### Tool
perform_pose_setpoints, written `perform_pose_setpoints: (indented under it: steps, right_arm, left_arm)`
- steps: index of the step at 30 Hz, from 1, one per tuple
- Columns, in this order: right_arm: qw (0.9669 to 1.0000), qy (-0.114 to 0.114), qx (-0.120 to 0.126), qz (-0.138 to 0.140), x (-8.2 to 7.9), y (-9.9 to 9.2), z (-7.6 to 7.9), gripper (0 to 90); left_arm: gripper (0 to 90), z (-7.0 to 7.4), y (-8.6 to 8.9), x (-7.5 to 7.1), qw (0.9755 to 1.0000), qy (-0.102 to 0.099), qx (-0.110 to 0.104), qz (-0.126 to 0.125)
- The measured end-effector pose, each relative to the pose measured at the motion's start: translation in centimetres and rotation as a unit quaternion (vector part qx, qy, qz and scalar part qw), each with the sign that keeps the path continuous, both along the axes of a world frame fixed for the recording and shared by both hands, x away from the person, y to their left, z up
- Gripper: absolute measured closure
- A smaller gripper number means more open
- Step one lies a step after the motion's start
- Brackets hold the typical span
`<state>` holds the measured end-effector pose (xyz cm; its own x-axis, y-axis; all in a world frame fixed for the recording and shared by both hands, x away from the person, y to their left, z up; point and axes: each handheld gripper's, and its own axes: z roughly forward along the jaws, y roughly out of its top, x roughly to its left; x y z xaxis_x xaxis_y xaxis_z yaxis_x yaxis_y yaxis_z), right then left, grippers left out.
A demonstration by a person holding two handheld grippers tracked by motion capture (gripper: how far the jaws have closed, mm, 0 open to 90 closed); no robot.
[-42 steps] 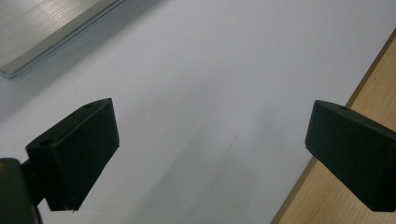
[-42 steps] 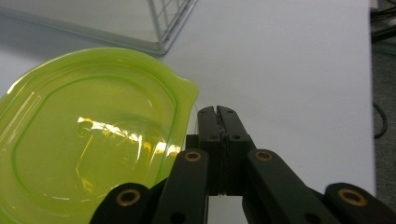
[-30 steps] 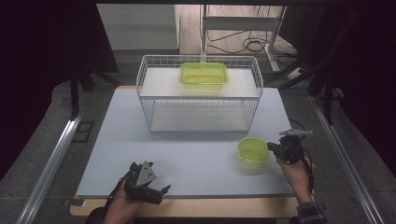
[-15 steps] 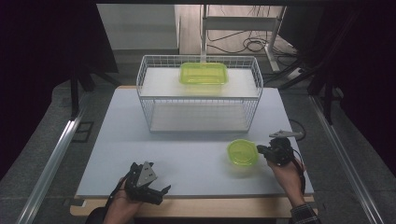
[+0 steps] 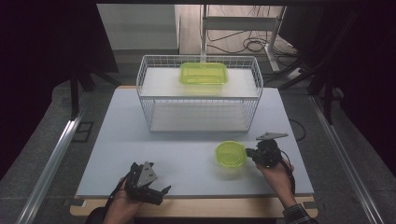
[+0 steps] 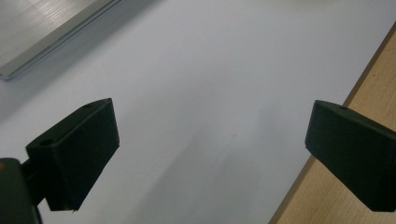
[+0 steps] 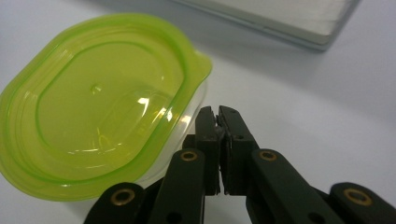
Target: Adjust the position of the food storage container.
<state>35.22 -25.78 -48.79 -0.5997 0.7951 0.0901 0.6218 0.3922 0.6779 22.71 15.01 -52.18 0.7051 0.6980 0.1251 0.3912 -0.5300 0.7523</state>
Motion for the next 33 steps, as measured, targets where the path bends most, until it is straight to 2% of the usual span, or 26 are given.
perform_pose_setpoints:
  steps: [7,11,18,28,33]
  right_arm:
    - [0.9998,0.012,-0.011,0.015,0.0,0.9,-0.8,86.9]
    - [0.9993,0.029,0.002,0.023,0.1,1.3,-1.4,87.0]
    - [0.9988,0.034,0.012,0.033,0.2,2.1,-1.8,86.9]
    - [0.9968,0.036,0.039,0.059,0.8,5.2,-2.3,86.9]
    - [0.9946,0.045,0.053,0.078,0.9,7.4,-2.8,86.9]
  left_arm:
    - [2.9,0.0,0.0,0.0,1.0000,0.001,0.001,0.000]
    - [2.9,0.0,-0.1,0.0,1.0000,0.001,0.002,0.000]
    - [2.9,-0.1,-0.1,0.0,1.0000,0.001,0.003,-0.001]
    - [2.9,-0.1,-0.1,0.0,1.0000,0.001,0.003,0.000]
    - [2.9,0.0,-0.1,0.0,1.0000,0.001,0.003,-0.001]
